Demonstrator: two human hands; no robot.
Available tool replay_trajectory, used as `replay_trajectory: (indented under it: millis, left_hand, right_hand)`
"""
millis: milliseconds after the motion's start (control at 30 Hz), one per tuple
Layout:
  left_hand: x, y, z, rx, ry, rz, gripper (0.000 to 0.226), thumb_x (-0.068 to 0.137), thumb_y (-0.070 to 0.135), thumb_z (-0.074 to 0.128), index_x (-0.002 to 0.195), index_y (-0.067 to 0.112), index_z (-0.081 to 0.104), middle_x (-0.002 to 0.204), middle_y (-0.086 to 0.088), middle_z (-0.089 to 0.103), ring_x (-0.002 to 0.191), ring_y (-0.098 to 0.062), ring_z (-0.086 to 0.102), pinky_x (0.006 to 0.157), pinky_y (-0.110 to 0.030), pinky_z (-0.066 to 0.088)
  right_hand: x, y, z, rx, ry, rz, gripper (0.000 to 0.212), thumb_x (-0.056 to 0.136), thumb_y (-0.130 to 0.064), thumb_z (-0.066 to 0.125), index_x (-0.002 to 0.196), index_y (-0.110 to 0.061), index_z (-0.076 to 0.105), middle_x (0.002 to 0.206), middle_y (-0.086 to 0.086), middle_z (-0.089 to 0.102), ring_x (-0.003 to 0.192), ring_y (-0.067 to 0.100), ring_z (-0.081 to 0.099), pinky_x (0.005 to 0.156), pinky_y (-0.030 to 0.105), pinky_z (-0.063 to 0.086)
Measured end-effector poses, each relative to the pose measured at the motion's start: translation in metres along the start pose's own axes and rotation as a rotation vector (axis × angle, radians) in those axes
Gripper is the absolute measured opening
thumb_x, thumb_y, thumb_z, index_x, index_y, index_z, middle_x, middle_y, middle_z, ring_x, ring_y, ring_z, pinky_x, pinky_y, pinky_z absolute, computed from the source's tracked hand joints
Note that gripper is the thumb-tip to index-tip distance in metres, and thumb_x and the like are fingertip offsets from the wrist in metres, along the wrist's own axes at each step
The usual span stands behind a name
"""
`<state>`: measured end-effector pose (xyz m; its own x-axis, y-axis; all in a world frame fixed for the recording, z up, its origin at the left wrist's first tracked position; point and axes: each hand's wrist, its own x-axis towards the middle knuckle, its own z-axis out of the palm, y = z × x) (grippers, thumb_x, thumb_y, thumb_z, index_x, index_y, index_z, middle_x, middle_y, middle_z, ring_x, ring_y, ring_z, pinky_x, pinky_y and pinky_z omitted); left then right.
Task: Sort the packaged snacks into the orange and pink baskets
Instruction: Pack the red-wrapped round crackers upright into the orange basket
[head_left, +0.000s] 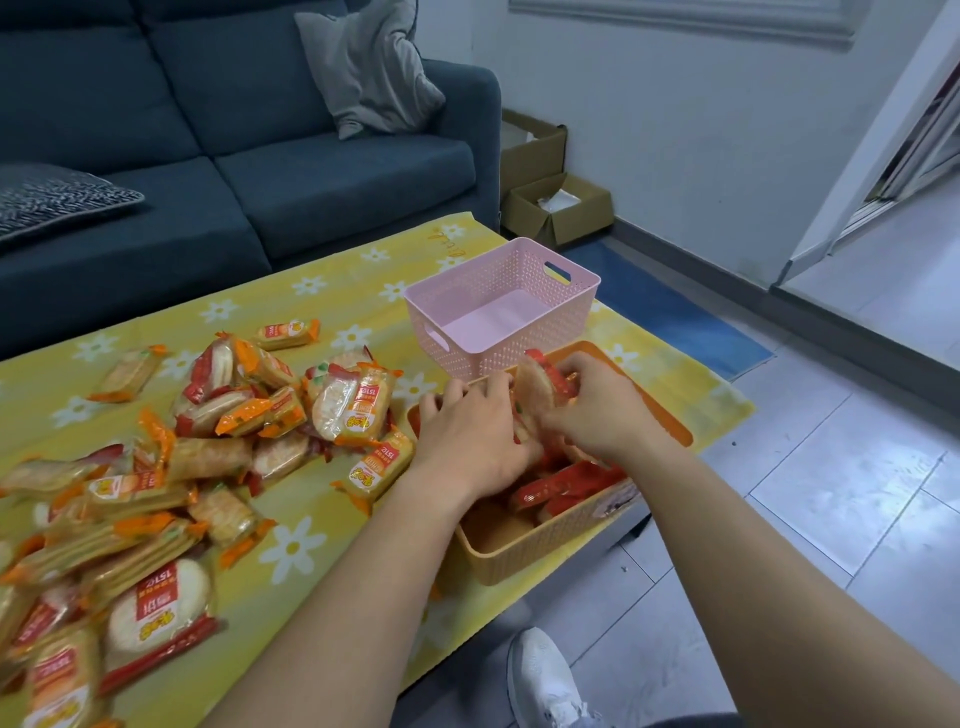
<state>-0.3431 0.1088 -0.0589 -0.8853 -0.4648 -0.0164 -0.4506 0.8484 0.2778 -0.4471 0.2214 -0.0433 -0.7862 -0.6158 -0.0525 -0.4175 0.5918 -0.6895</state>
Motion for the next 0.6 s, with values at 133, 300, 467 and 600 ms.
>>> replay_trajectory:
  millis: [133,300,467,600]
  left_hand:
    - [0.002,0.004,0.005,0.061,0.044,0.034,0.081,0.077,0.057,0.066,0.145,0.027,0.036,0.147,0.001,0.048,0.132,-0.031,0.037,0.108,-0.048,0.023]
    - [0.003,0.005,0.009,0.074,0.189,0.198,0.063,0.080,0.046,0.069,0.137,0.033,0.047,0.133,0.010,0.057,0.136,-0.018,0.038,0.119,-0.047,-0.002]
    - [0.004,0.010,0.010,0.103,0.261,0.276,0.043,0.083,0.043,0.065,0.125,0.034,0.057,0.118,0.015,0.063,0.130,-0.013,0.045,0.120,-0.049,-0.014]
    - [0.007,0.005,0.011,0.013,0.167,0.265,0.039,0.087,0.033,0.064,0.125,0.028,0.062,0.110,0.007,0.063,0.120,-0.018,0.052,0.126,-0.045,0.005]
  right_hand:
    - [-0.002,0.006,-0.002,-0.112,0.047,-0.027,0.025,0.085,-0.023,0.068,0.110,-0.022,0.062,0.095,-0.001,0.066,0.086,0.022,0.062,0.070,0.033,0.052]
    - [0.002,0.014,-0.006,-0.135,0.106,-0.007,0.019,0.086,-0.024,0.066,0.104,-0.020,0.058,0.093,0.005,0.066,0.080,0.027,0.059,0.066,0.033,0.046]
    - [0.002,0.016,-0.009,-0.127,0.100,0.010,0.016,0.086,-0.021,0.065,0.101,-0.019,0.058,0.089,0.003,0.064,0.076,0.023,0.058,0.061,0.032,0.045]
    - [0.001,0.019,-0.009,-0.137,0.053,0.016,0.012,0.083,-0.021,0.065,0.093,-0.017,0.059,0.080,0.000,0.060,0.077,0.025,0.058,0.059,0.030,0.040]
